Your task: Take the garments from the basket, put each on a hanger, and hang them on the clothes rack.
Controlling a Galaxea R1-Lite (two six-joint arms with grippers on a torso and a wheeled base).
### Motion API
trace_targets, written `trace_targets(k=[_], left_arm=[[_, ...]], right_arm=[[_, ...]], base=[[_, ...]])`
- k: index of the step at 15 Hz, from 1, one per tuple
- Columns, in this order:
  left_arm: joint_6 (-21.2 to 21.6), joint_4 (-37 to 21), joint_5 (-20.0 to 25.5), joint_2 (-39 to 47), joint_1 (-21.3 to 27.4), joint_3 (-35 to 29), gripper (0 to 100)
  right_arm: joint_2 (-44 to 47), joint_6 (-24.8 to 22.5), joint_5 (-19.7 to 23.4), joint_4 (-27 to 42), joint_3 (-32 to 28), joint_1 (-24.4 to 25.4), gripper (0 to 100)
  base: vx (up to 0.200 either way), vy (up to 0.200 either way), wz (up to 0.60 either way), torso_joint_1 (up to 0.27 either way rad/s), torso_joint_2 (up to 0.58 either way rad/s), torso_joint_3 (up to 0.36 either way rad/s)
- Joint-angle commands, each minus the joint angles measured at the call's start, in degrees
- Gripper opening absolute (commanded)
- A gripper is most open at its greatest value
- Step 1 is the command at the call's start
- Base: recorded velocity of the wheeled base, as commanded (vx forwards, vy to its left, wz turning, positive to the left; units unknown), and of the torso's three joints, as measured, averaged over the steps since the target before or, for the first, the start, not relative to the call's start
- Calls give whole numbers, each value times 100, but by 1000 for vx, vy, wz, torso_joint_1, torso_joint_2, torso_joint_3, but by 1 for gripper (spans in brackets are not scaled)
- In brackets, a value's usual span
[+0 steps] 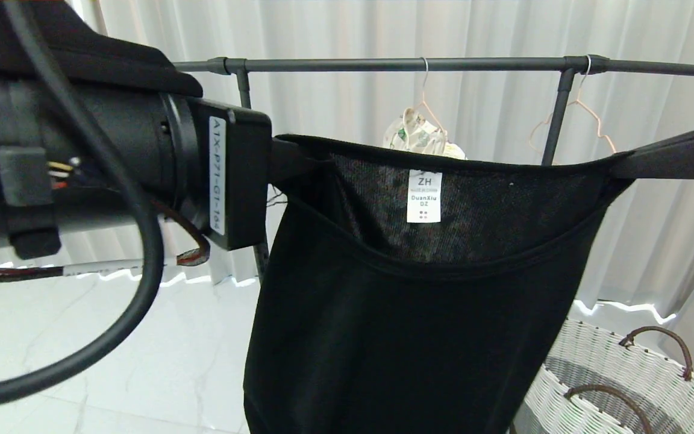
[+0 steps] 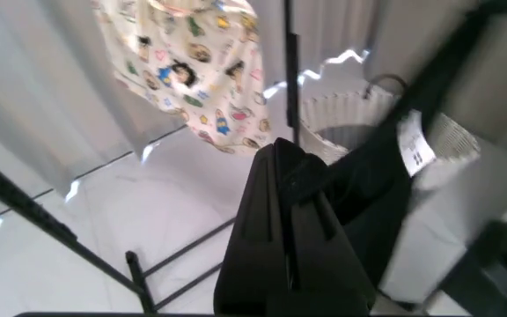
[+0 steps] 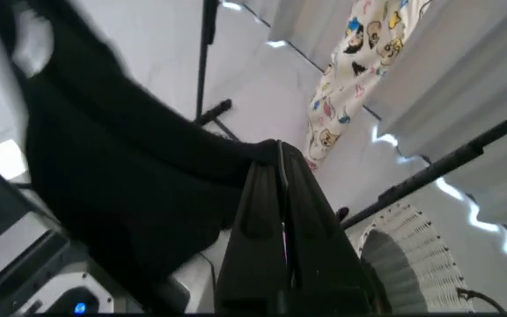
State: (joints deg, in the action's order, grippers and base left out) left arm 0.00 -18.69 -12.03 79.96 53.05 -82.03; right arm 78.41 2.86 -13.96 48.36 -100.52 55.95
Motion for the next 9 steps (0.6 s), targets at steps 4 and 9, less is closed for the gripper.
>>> trace_targets(k=[4, 9], left_arm=[[-9, -3, 8, 266, -32, -76, 0], [-44, 6, -265, 257, -102, 187, 0]], right_arm=[[-124, 4, -28, -318, 77, 153, 0], [-318, 12, -28, -310, 393, 153, 100]], base=[[0, 0, 0, 0, 0, 0], [0, 0, 0, 0, 0, 0]])
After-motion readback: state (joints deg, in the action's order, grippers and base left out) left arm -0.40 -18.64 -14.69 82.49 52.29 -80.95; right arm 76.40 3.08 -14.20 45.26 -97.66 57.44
